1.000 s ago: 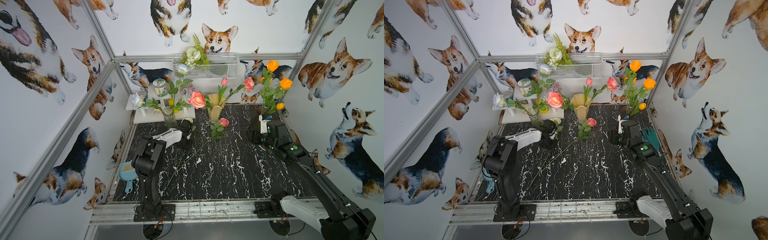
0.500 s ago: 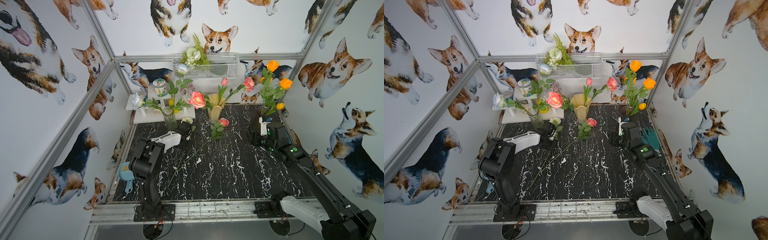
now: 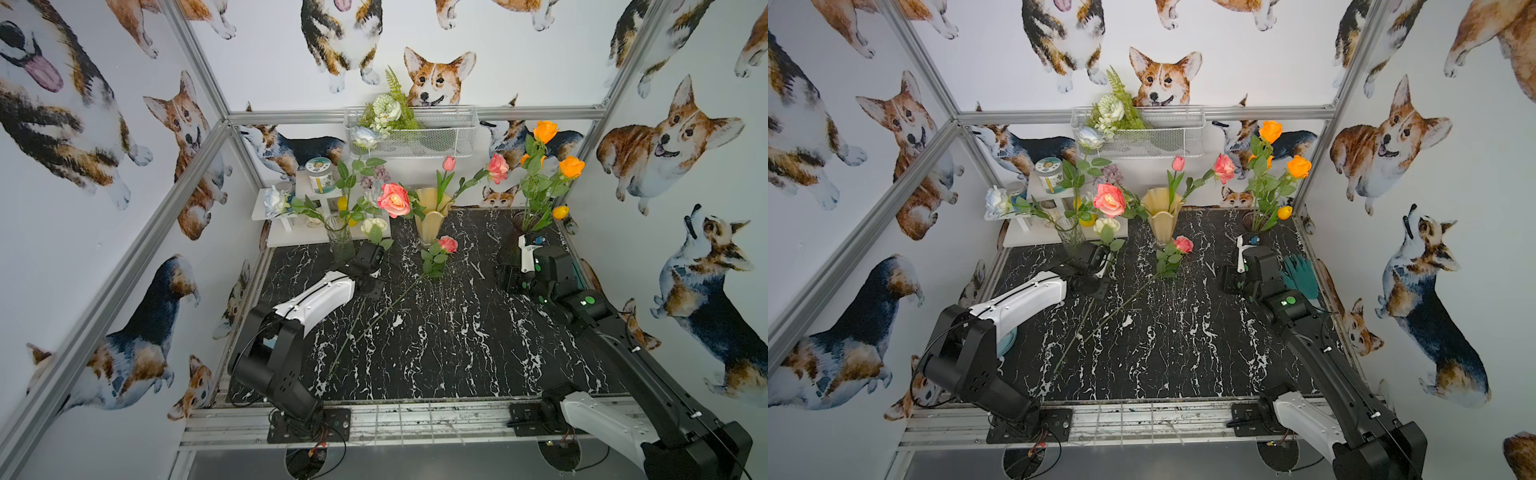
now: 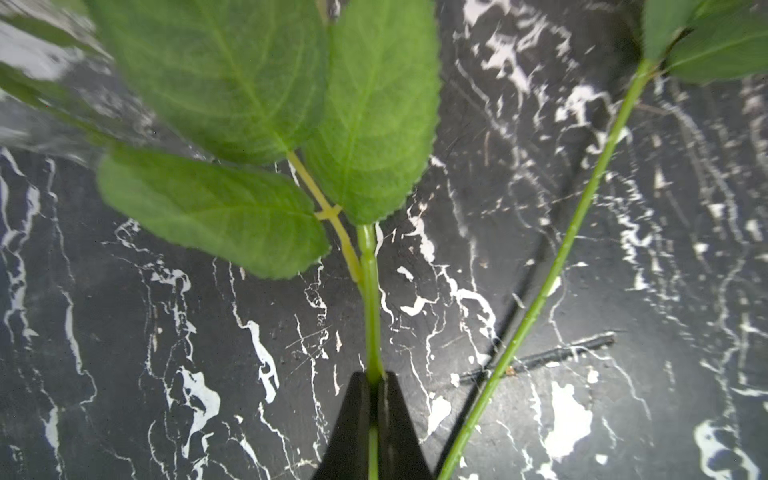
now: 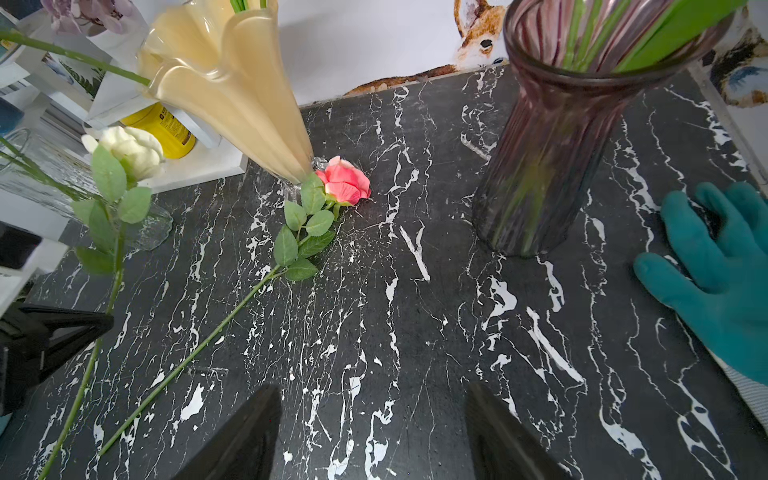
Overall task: Arrange the flowers in different vases according to their variety
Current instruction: Pick up the flower at the center of the board, then insert the flower into the vase.
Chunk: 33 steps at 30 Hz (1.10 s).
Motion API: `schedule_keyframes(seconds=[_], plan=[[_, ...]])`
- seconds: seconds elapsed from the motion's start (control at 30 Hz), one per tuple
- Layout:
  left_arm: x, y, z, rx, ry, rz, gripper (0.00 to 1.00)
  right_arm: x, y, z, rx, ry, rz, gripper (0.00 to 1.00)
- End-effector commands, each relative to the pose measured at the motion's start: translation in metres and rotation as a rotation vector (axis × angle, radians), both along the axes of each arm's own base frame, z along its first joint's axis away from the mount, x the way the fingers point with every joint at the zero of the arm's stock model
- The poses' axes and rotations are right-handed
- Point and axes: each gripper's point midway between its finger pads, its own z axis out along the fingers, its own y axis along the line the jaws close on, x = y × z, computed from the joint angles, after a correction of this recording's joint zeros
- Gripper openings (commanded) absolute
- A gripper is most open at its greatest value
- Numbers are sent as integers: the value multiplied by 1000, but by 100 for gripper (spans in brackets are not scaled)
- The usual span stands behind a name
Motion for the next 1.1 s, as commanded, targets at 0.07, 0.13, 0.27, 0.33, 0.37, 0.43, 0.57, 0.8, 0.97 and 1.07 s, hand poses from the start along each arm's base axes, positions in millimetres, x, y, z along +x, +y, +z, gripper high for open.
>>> schedule_keyframes(seconds=[0.07,0.13,0.27,0.33,0.37,0.43,0.57,0.8,0.97,1.07], plan=[[-8,-8,29,-10,-101,-39,0,1,3,8,29,-24,2,75],[-14,-12,37,-17,-121,-66,0,0,3,9,30,-25,3,75],[-21,-14,53,-29,-177,-83,0,0,4,11,37,-27,6,75],[-23,-15,62,-50,-207,-84,0,0,5,12,43,-30,9,75],[-24,-17,68,-65,-226,-90,0,0,5,13,47,-31,9,75],[-26,-20,79,-89,-262,-100,0,0,6,14,53,-30,11,75],[-35,-26,98,-133,-322,-133,0,-2,6,17,56,-35,10,75],[-56,-30,126,-200,-441,-182,0,-5,5,18,59,-35,10,75],[-64,-26,156,-253,-547,-194,0,-4,7,21,71,-38,14,75],[-66,-27,174,-280,-608,-209,0,-4,8,22,77,-40,17,75]])
